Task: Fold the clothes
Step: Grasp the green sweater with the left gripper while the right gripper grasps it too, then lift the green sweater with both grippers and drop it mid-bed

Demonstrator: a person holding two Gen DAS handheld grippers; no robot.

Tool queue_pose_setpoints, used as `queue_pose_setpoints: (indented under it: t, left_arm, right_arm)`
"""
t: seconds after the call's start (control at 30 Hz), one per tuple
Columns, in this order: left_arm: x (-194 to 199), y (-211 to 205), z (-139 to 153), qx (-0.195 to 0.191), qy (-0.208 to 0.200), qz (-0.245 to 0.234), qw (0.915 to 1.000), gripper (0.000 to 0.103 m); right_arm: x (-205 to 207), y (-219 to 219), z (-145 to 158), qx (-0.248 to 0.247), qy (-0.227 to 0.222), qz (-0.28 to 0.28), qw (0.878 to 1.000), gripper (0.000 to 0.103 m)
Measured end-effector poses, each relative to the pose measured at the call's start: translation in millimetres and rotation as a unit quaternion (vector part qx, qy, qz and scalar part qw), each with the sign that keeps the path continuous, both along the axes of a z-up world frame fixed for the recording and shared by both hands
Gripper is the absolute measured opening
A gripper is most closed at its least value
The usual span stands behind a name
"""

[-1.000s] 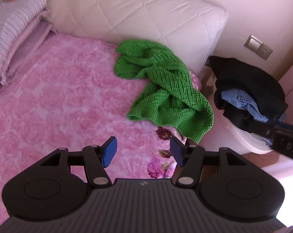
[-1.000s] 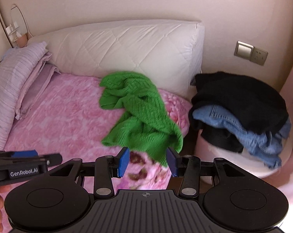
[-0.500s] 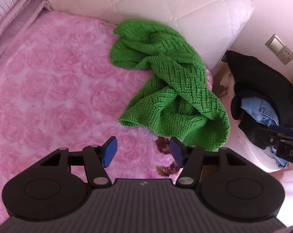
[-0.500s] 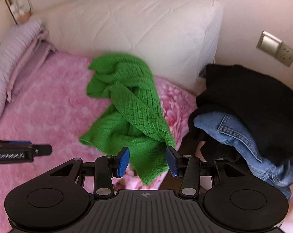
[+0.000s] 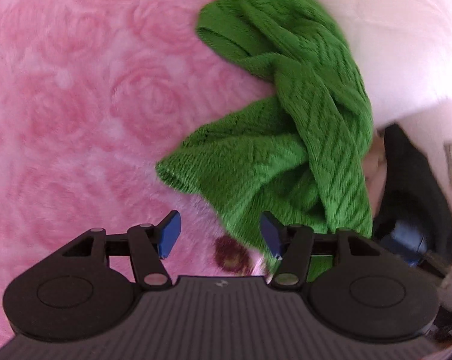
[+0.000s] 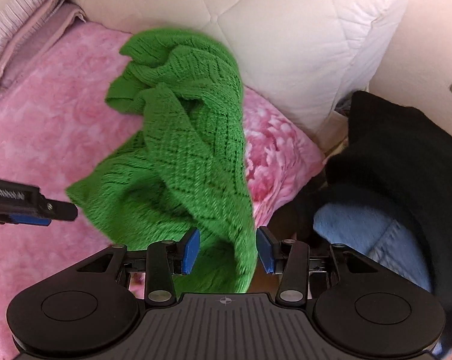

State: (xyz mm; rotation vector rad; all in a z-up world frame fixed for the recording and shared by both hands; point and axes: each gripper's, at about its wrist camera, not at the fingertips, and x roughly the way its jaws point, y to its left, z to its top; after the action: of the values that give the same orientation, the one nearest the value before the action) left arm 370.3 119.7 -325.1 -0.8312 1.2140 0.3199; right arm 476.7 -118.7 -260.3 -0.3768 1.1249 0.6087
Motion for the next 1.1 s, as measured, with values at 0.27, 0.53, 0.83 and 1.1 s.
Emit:
queue_pose_setpoints:
  t: [0.27, 0.53, 0.83, 1.1]
  left_arm:
    - [9.8, 24.8, -53.2, -0.060, 0.012, 0.111, 0.9919, 0.047]
    - [16.1, 33.8, -68.2, -0.095, 0.016, 0.158, 0.9827, 0.038]
    - [-6.1, 50.0, -62.2, -0.149, -0.017, 0.236, 0.9601, 0.056]
    - [2.0, 47.8, -81.5, -0.175, -0.028, 0.255, 0.9506, 0.028]
  right_arm:
    - [21.2, 14.4, -49.1, -0.020, -0.001, 0.022, 1.000, 0.046]
    - [27.6, 19.2, -62.8, 0.014, 0.025, 0.031, 0.999, 0.010]
    - [16.7, 26.3, -47.8, 0.016, 0.025, 0.015, 0.999, 0.016]
    - [13.5, 38.1, -50.8, 0.005, 0.015, 0.027, 1.000, 0.023]
